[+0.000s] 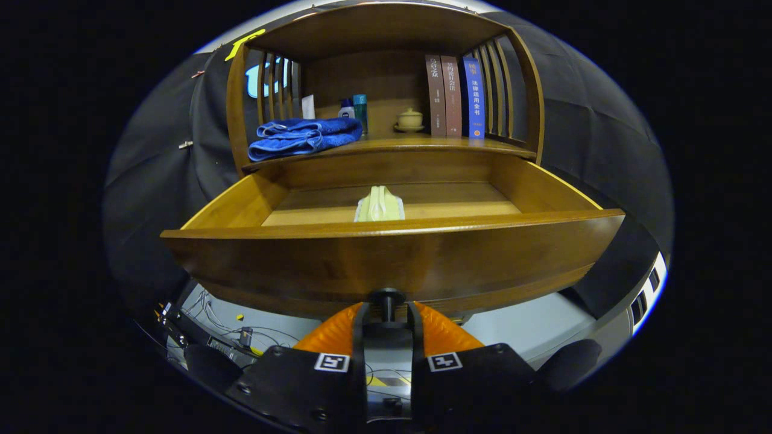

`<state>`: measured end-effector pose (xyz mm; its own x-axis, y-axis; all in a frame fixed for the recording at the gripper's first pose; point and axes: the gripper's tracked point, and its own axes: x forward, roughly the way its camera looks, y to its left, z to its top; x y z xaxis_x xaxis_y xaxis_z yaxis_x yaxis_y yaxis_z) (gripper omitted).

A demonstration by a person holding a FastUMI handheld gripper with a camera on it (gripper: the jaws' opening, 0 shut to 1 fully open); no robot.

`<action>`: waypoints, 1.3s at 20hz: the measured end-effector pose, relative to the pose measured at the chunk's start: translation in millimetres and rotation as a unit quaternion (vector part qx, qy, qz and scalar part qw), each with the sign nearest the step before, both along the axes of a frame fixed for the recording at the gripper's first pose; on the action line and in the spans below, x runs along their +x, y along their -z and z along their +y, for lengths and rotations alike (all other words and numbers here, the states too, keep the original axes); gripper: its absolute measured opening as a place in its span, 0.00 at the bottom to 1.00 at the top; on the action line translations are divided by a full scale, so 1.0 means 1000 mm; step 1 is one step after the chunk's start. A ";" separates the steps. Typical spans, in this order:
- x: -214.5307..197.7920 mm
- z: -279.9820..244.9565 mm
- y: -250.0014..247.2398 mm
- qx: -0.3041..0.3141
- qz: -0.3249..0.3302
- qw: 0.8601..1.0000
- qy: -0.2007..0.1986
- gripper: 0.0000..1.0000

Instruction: Pull open the drawer, take out the items inside it, and place them on the countertop above the cabinet.

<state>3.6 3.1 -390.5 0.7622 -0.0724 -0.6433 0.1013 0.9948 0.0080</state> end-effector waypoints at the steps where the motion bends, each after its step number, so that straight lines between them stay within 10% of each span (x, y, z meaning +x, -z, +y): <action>1: 0.000 -0.001 -0.002 0.001 0.001 1.000 0.000 0.34; 5: -0.003 -0.001 -0.004 -0.002 -0.002 1.000 0.006 0.46; 9: -0.018 -0.009 -0.018 -0.005 0.007 1.000 0.021 1.00; 18: 0.054 -0.007 -0.129 0.015 -0.057 0.998 0.015 1.00; 26: 0.164 0.014 -0.125 0.045 -0.005 0.999 -0.015 1.00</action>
